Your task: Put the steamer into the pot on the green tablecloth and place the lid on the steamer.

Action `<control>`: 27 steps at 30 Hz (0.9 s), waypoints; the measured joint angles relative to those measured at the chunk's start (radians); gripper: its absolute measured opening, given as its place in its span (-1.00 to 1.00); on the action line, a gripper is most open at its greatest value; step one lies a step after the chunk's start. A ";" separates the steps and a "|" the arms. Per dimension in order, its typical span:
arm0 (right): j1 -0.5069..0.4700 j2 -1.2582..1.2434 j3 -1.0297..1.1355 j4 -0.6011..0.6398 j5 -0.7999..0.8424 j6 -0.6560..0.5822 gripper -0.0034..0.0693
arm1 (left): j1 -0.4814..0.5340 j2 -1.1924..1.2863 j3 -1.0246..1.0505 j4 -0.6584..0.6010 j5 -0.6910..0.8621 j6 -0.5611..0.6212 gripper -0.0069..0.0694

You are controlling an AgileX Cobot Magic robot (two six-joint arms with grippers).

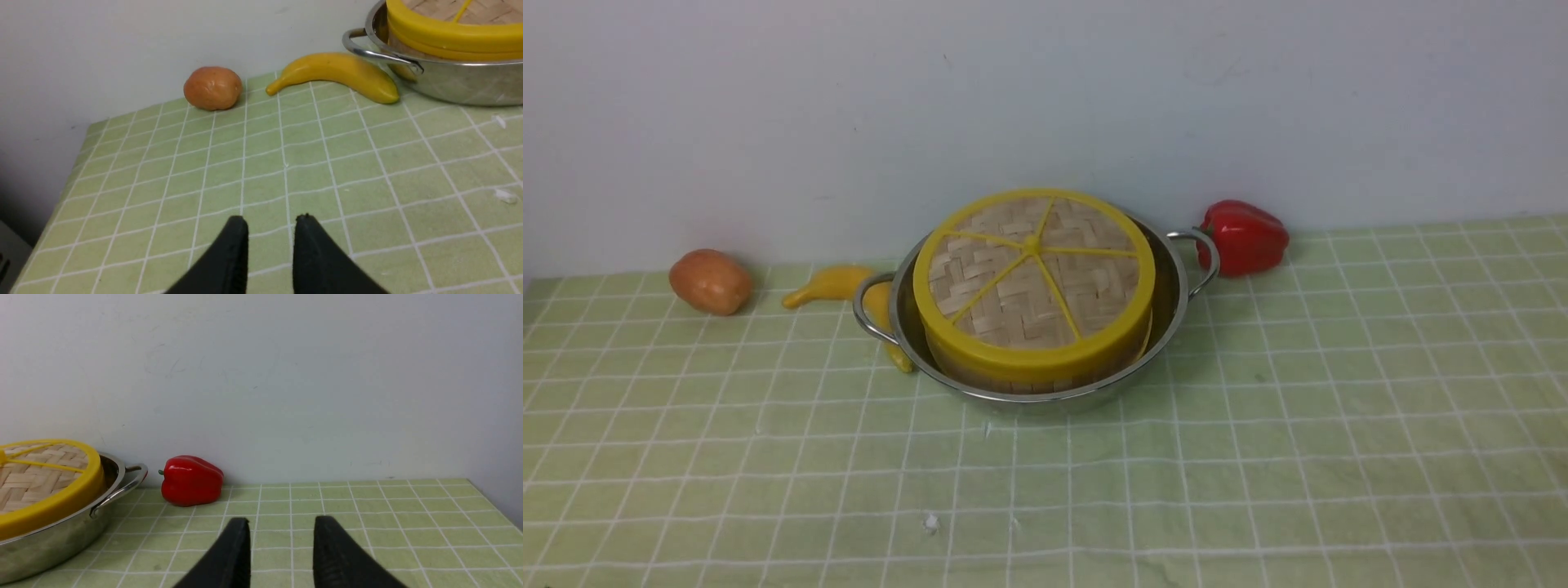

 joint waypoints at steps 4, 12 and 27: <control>0.000 0.000 0.000 0.000 0.000 0.000 -0.25 | 0.000 0.000 0.020 0.002 -0.010 0.000 -0.37; 0.000 0.000 0.000 0.000 0.000 0.000 -0.25 | 0.000 -0.002 0.022 0.002 -0.010 0.000 -0.36; 0.000 0.000 0.000 0.000 0.000 0.000 -0.25 | 0.000 -0.002 0.022 0.002 -0.011 0.000 -0.29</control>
